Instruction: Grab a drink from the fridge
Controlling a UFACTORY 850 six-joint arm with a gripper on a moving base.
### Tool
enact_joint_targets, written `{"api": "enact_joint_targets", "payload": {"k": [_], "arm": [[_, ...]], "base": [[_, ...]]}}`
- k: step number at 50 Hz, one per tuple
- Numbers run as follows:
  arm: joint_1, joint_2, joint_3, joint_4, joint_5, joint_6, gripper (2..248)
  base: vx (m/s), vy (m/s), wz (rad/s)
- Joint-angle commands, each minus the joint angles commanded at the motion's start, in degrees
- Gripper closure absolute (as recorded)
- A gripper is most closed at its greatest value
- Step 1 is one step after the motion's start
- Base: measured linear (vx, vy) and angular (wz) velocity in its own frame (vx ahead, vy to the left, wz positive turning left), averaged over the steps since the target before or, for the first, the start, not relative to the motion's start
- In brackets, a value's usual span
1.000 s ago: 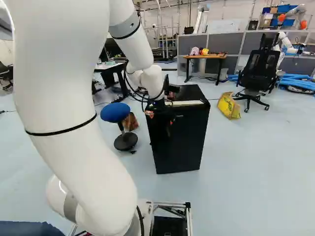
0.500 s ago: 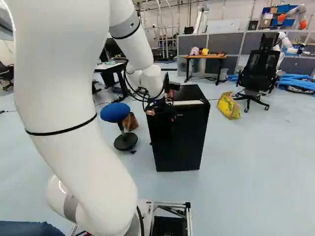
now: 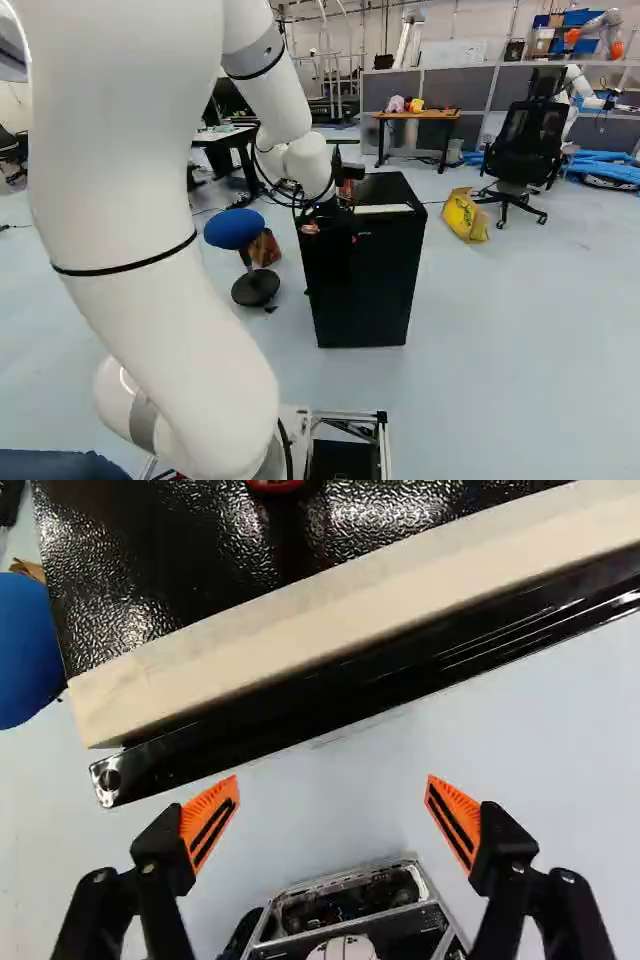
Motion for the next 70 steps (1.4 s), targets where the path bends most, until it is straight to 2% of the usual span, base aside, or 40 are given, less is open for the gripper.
{"api": "enact_joint_targets", "payload": {"k": [27, 44, 52, 70], "arm": [[0.2, -0.1, -0.1, -8.7, 2.2, 0.0, 3], [0.7, -0.5, -0.6, -13.1, 2.3, 0.0, 3], [1.0, -0.8, -0.9, -14.2, 2.3, 0.0, 3], [1.6, -1.4, -1.7, -14.2, 2.3, 0.0, 3]], "base": [[0.000, 0.000, 0.000], [0.000, 0.000, 0.000], [0.000, 0.000, 0.000], [0.000, 0.000, 0.000]]}}
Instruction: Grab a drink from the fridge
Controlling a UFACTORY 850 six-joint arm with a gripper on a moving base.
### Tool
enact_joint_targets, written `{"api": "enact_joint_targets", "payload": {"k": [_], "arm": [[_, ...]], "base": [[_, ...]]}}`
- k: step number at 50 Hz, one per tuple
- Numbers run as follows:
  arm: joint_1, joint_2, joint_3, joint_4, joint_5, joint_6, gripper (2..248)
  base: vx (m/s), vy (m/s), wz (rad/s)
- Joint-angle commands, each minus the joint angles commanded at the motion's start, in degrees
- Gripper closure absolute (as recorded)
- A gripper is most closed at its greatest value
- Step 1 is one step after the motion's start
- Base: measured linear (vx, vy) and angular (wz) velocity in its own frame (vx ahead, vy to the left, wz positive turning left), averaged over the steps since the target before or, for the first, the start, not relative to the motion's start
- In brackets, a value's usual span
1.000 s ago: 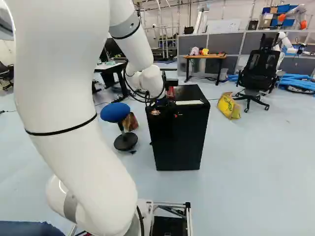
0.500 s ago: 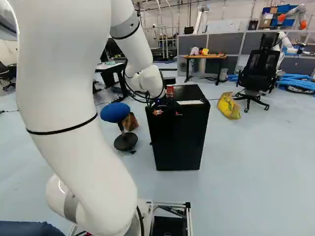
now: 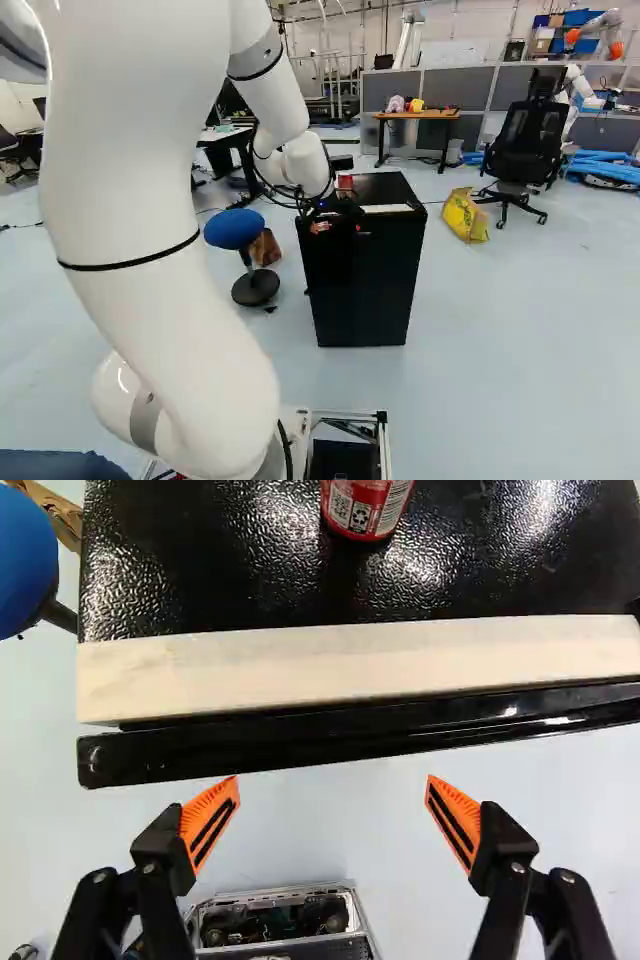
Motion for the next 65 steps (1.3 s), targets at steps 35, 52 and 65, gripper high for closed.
{"api": "enact_joint_targets", "payload": {"k": [35, 52, 65], "arm": [[0.2, -0.7, -0.8, 0.0, 0.0, 0.0, 3], [-0.1, 1.1, 1.3, 0.0, 0.0, 0.0, 3], [-0.4, 4.4, 5.0, 0.0, 0.4, 0.0, 3]], "base": [[0.000, 0.000, 0.000], [0.000, 0.000, 0.000], [0.000, 0.000, 0.000]]}}
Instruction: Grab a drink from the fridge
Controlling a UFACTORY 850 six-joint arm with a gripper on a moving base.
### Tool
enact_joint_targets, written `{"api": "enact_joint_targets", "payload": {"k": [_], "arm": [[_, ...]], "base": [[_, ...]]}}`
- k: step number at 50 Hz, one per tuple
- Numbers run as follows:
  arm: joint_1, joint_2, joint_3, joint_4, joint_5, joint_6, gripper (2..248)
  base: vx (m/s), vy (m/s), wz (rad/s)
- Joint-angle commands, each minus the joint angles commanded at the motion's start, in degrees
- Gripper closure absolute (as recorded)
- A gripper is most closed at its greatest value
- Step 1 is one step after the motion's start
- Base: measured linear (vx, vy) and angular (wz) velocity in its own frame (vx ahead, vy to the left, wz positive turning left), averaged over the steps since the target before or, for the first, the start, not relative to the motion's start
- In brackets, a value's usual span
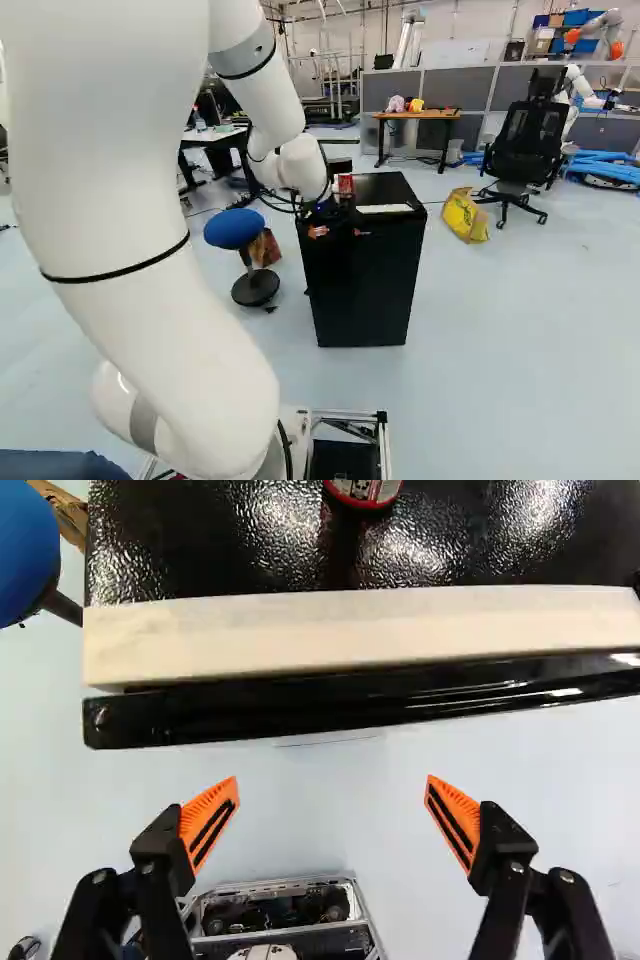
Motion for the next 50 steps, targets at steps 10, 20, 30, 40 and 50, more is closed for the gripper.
{"api": "enact_joint_targets", "payload": {"k": [10, 20, 30, 40, 50], "arm": [[-0.3, 2.7, 3.0, 0.0, 2.9, 0.0, 3], [-0.5, 5.5, 6.0, 0.0, 7.5, 0.0, 3], [-0.8, 8.4, 9.0, 0.0, 13.0, 0.0, 3], [-0.7, 10.1, 10.7, 0.0, 18.7, 0.0, 3], [-0.7, 10.2, 10.8, 0.2, 24.4, 0.0, 3]], "base": [[0.000, 0.000, 0.000], [0.000, 0.000, 0.000], [0.000, 0.000, 0.000], [0.000, 0.000, 0.000], [0.000, 0.000, 0.000]]}}
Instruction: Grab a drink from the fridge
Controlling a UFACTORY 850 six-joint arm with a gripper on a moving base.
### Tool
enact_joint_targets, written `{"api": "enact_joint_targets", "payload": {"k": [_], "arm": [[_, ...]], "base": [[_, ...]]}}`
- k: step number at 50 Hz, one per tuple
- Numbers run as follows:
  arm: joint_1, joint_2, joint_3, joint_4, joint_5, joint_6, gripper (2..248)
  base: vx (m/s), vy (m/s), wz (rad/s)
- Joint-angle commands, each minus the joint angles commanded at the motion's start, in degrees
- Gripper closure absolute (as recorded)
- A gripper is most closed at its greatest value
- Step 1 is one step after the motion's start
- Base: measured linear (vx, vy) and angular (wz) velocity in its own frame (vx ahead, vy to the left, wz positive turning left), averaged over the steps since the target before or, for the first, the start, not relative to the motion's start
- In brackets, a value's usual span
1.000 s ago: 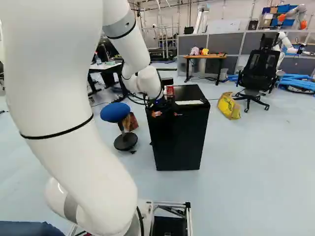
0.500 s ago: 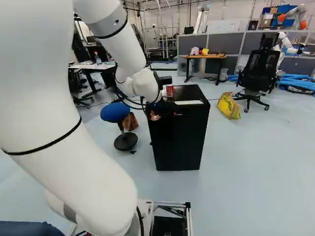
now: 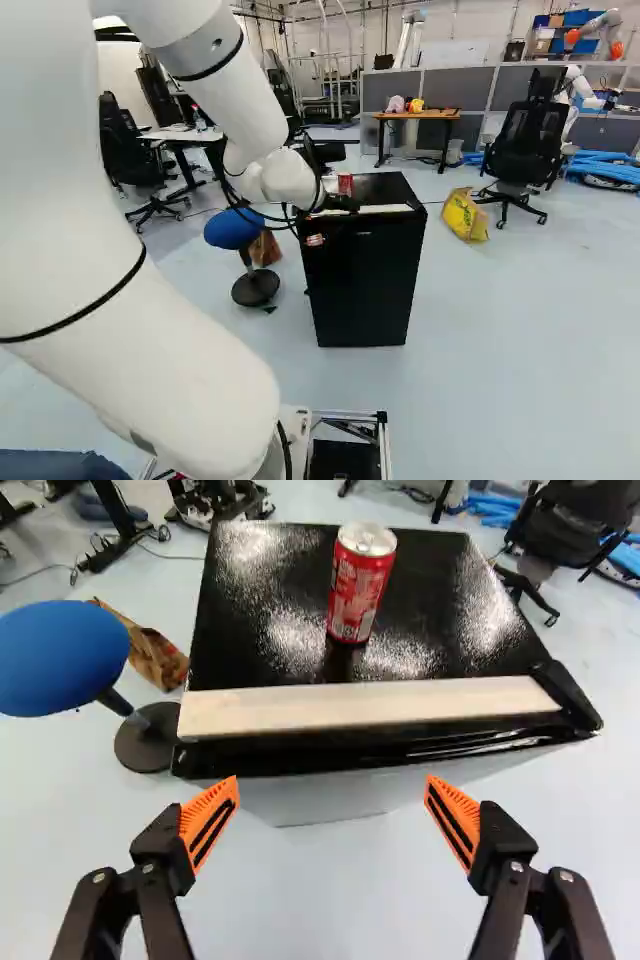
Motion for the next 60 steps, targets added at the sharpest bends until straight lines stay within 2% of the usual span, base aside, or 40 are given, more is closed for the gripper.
{"api": "enact_joint_targets", "payload": {"k": [27, 60], "arm": [[0.0, -1.2, 0.0, 1.3, 14.2, 0.0, 3], [0.3, -8.1, -2.6, 3.9, 28.4, 0.0, 3]], "base": [[0.000, 0.000, 0.000], [0.000, 0.000, 0.000]]}}
